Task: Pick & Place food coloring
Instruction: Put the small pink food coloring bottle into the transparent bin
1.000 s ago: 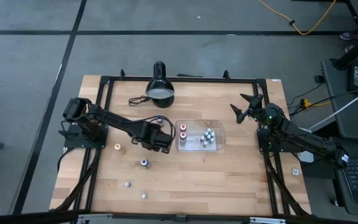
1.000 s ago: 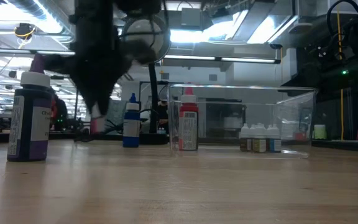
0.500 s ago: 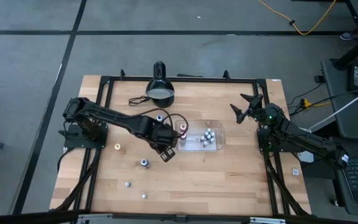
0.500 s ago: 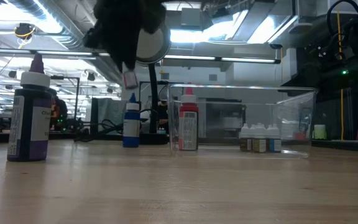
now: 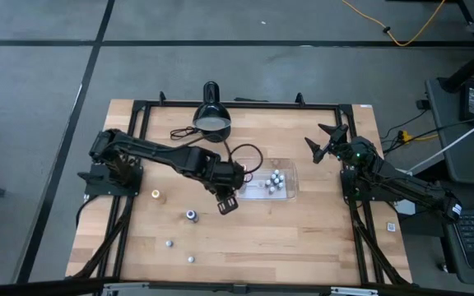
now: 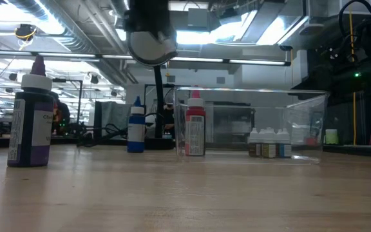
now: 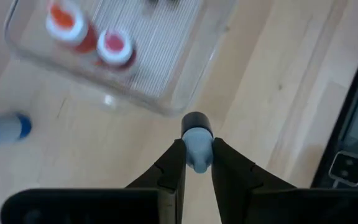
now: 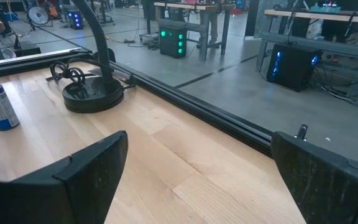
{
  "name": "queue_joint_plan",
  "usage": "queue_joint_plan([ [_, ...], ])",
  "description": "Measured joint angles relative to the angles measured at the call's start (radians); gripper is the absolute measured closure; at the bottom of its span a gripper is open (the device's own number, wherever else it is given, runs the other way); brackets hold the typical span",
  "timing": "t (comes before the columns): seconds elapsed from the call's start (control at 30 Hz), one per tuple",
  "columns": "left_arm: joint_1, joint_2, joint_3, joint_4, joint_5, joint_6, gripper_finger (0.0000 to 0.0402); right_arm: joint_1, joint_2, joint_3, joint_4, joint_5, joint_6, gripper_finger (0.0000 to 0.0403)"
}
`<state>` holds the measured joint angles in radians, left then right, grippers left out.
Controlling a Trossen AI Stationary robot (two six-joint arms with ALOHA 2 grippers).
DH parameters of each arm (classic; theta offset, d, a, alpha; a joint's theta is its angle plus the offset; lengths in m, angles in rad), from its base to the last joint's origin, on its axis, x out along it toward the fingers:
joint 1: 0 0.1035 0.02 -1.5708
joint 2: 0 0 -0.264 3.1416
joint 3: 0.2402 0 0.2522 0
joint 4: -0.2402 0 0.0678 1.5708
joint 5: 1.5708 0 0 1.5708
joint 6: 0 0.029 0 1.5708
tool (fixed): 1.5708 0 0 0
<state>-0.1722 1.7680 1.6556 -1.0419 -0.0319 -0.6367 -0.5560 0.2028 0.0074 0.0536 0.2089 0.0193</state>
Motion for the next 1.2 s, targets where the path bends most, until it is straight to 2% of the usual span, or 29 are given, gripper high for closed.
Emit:
queue_joint_plan([
  [0.53, 0.076, 0.331, 0.421, -0.076, -0.050, 0.189, 0.0347, 0.000, 0.000, 0.000, 0.000, 0.000, -0.001, 0.0008],
  [0.73, 0.100, 0.463, 0.543, -0.085, -0.032, 0.280, 0.0351, 0.000, 0.000, 0.000, 0.000, 0.000, -0.002, 0.0008],
  [0.93, 0.111, 0.568, 0.616, -0.087, -0.021, 0.332, 0.0352, 0.000, 0.000, 0.000, 0.000, 0.000, -0.001, 0.0008],
  [1.2, 0.109, 0.649, 0.622, -0.077, -0.012, 0.372, 0.0353, 0.000, 0.000, 0.000, 0.000, 0.000, -0.001, 0.0008],
])
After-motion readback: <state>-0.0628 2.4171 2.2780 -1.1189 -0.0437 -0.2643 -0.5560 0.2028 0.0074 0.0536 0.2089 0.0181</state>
